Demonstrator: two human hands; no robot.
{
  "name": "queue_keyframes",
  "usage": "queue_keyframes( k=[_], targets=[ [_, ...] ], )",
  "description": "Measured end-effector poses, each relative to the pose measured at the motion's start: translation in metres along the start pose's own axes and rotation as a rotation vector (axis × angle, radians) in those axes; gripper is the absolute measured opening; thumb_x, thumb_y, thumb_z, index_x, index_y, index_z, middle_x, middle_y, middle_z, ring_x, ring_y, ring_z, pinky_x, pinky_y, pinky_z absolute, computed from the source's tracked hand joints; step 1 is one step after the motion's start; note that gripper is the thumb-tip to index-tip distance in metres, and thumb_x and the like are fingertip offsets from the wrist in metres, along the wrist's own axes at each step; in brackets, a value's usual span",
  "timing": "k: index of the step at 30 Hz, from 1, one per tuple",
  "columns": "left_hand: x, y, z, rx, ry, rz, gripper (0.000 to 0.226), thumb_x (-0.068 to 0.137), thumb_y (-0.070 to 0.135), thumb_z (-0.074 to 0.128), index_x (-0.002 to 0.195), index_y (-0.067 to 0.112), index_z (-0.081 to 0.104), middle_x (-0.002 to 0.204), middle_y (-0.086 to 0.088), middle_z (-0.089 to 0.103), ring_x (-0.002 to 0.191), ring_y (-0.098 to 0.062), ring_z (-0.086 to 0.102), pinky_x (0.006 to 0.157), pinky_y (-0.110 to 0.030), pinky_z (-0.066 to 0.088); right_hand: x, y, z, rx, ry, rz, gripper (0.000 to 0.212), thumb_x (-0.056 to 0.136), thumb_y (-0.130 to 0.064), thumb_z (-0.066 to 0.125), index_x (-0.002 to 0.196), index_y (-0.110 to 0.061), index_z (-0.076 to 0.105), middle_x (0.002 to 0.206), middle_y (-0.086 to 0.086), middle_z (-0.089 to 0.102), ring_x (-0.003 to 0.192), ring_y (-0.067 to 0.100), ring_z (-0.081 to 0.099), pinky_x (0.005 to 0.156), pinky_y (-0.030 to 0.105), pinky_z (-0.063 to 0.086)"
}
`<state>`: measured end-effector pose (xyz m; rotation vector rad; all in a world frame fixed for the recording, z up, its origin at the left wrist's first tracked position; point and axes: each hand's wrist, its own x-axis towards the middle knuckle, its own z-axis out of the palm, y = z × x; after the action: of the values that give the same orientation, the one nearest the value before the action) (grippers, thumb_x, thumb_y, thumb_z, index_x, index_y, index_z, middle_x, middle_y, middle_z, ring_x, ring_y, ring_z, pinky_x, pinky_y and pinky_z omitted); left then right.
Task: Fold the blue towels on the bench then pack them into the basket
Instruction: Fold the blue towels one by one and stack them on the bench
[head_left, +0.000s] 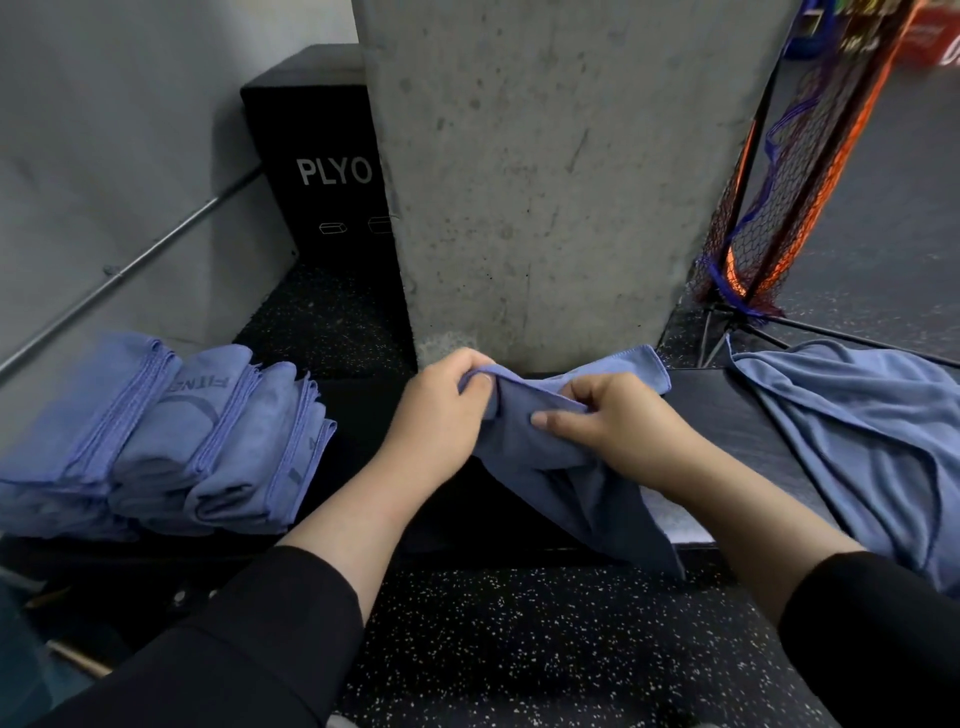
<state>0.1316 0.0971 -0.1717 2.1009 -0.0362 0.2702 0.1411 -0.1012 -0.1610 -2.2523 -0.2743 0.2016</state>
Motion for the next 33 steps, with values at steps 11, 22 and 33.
queue_keyframes(
  k=[11, 22, 33],
  targets=[
    [0.018, -0.033, -0.023, 0.234, 0.169, -0.246, 0.035, 0.101, 0.028, 0.052, 0.076, 0.004, 0.051, 0.061, -0.004, 0.05, 0.057, -0.022, 0.047, 0.054, -0.034, 0.032, 0.01, 0.037, -0.042, -0.351, 0.025, 0.319, 0.044, 0.098, -0.045, 0.054, 0.067, -0.014, 0.056, 0.054, 0.007, 0.063, 0.038, 0.025, 0.051, 0.048, 0.03, 0.043],
    [0.064, -0.012, 0.007, -0.671, 0.323, -0.307, 0.025, 0.107, 0.02, 0.042, 0.106, 0.027, 0.066, 0.11, -0.002, 0.073, 0.109, -0.02, 0.07, 0.089, -0.037, 0.057, 0.051, 0.017, -0.037, 0.855, 0.517, 0.072, 0.029, 0.091, 0.008, 0.052, 0.1, -0.015, 0.067, 0.108, 0.012, 0.07, 0.099, 0.026, 0.07, 0.086, 0.04, 0.06],
    [0.063, 0.003, -0.008, -0.496, 0.504, 0.045, 0.037, 0.099, 0.018, 0.045, 0.093, 0.045, 0.069, 0.076, 0.031, 0.061, 0.076, 0.007, 0.052, 0.084, -0.037, 0.048, 0.05, 0.032, -0.053, 0.709, 0.658, -0.023, 0.037, 0.09, 0.005, 0.053, 0.116, -0.013, 0.071, 0.11, 0.001, 0.074, 0.105, 0.017, 0.071, 0.09, 0.035, 0.059]
  ],
)
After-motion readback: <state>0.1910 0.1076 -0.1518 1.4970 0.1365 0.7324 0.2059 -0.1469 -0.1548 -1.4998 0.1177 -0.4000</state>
